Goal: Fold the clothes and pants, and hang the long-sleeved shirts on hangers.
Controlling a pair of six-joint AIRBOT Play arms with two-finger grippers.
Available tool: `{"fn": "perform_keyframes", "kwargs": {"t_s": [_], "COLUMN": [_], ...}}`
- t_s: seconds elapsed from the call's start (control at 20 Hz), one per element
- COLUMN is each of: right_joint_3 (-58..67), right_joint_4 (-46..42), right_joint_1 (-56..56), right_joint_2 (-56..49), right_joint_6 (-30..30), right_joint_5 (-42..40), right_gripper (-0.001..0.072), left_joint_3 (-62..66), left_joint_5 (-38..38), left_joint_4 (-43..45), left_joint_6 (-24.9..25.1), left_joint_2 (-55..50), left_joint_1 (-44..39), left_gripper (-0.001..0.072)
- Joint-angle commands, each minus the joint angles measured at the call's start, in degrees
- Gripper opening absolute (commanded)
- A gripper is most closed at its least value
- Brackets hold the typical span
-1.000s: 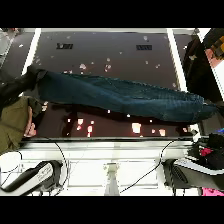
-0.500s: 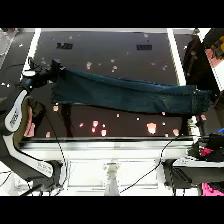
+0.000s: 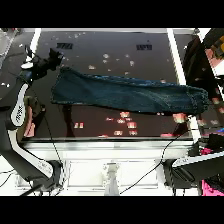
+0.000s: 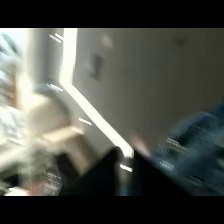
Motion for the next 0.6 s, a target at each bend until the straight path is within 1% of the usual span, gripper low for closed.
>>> {"fn": "perform_keyframes", "kwargs": {"t_s": [0.0,0.05,0.1,0.15,0.25,0.35,0.4,0.55], "right_joint_3": [3.3,3.1,2.4,0.7,-5.1,-13.2,-17.3,-27.0], "right_joint_4": [-12.2,-12.5,-12.3,-11.7,-9.5,-6.8,-5.7,-3.7], "right_joint_1": [-1.1,-1.8,-2.7,-3.7,-5.6,-7.7,-9.2,-14.4], "right_joint_2": [-0.7,-0.7,-0.6,-0.2,1.4,4.2,5.6,10.3], "right_joint_6": [-6.3,-9.4,-10.8,-11.6,-15.0,-18.7,-19.8,-23.1], "right_joint_5": [13.3,16.1,17.6,18.2,18.6,17.4,16.2,13.8], "right_gripper": [0.0024,0.0023,0.0023,0.0023,0.0023,0.0023,0.0023,0.0023], "left_joint_3": [3.6,3.6,3.6,3.6,3.7,3.7,3.7,3.7], "left_joint_5": [-12.4,-13.5,-14.0,-14.0,-14.2,-14.0,-13.5,-8.3], "left_joint_4": [0.1,2.6,7.3,12.7,22.1,29.7,31.4,31.2], "left_joint_6": [7.1,7.1,5.4,1.1,-7.0,-12.9,-15.7,-24.0], "left_joint_2": [2.5,3.8,5.0,5.9,6.0,5.0,4.2,0.8], "left_joint_1": [-4.2,-6.8,-10.3,-14.3,-22.3,-30.6,-34.4,-43.6], "left_gripper": [0.0007,0.0006,0.0006,0.0006,0.0006,0.0006,0.0006,0.0006]}}
